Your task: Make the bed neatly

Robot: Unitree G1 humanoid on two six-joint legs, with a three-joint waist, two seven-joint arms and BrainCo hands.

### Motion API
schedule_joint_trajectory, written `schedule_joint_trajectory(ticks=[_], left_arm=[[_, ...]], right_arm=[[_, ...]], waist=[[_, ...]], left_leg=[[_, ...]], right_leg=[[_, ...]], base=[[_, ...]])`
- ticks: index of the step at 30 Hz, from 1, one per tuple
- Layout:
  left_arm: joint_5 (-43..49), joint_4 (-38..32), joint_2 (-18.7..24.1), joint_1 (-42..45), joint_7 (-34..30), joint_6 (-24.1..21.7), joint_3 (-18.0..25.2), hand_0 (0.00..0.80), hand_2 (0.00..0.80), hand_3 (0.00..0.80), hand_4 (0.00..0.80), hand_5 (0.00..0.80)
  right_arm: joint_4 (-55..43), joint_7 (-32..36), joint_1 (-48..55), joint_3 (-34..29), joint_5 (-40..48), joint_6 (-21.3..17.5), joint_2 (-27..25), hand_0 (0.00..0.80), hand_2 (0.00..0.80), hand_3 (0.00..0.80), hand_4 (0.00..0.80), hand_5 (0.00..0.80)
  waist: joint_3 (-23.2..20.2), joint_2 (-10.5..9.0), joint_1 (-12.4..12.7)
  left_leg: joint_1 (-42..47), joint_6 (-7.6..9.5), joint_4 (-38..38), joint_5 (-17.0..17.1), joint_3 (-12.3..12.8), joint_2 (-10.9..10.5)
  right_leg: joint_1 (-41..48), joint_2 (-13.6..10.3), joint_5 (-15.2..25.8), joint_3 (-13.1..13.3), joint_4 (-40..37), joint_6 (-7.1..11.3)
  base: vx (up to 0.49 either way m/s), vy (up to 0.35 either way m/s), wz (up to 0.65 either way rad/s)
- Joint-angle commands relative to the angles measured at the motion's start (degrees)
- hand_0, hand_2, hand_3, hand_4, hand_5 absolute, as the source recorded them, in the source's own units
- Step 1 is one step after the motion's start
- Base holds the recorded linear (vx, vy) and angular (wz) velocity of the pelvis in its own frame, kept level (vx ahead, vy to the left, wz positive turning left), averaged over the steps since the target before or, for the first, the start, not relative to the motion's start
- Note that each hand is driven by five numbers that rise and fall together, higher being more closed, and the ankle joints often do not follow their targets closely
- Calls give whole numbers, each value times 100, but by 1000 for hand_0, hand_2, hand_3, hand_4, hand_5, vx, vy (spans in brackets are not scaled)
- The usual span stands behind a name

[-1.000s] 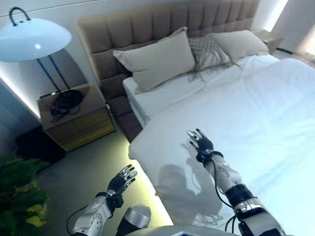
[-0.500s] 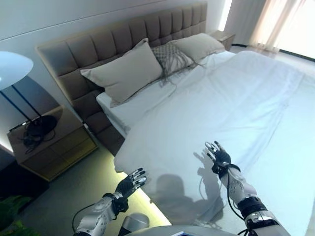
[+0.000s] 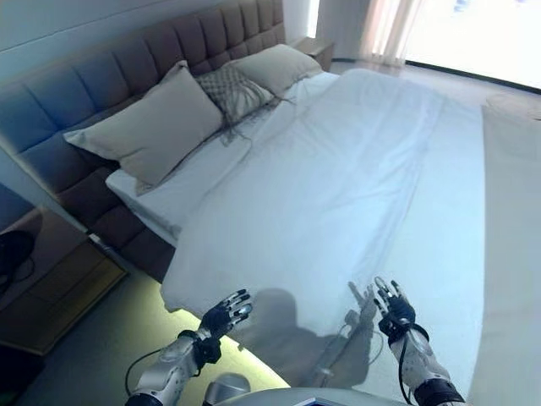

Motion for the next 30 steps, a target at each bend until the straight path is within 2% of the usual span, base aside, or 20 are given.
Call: schedule_joint_trajectory(ticks=[1,8,13,20,30], left_arm=[[-94,-198,-144,-474,-46,-393,422,0,0,0,0,0],[13,14,-374,-583,-173,-487,514,0,0,0,0,0],[-204,-4,-429,-579,-45,-673,583,0,0,0,0,0],[-367,5,-398,-582,134,-913,822,0,0,0,0,0],[-295,-36,-426,-382,52,-955,994,0,0,0,0,0]], right_arm=[[85,99,-374,-356,489,-545,238,0,0,0,0,0],[176,-116,-327,-458,1085,-1220,532,0,0,0,0,0],[-103,178,-275,-292,1168,-1213,634,0,0,0,0,0],[-361,269,-290,-89,409,-973,508,0,0,0,0,0],[-347,387,-281,15,825,-918,655,0,0,0,0,0]], waist=[[331,-339,36],[201,-265,-120],[136,-165,-194],[177,-105,-239],[148,-124,-114]], left_leg=[[-146,336,147,-145,-147,-194],[-170,312,121,-100,-17,-187],[-133,338,45,-51,-66,-213],[-235,366,161,-69,-177,-239],[-137,336,-14,8,-237,-185]], right_leg=[[534,68,1897,-240,-1858,280],[485,195,1775,-150,-1821,151],[518,224,1694,-138,-1793,106],[332,158,1612,-153,-1515,123],[495,201,1619,-245,-1664,119]], base=[[-26,-28,-28],[-15,3,-13],[-1,67,-3],[-4,36,-1],[0,0,0]])
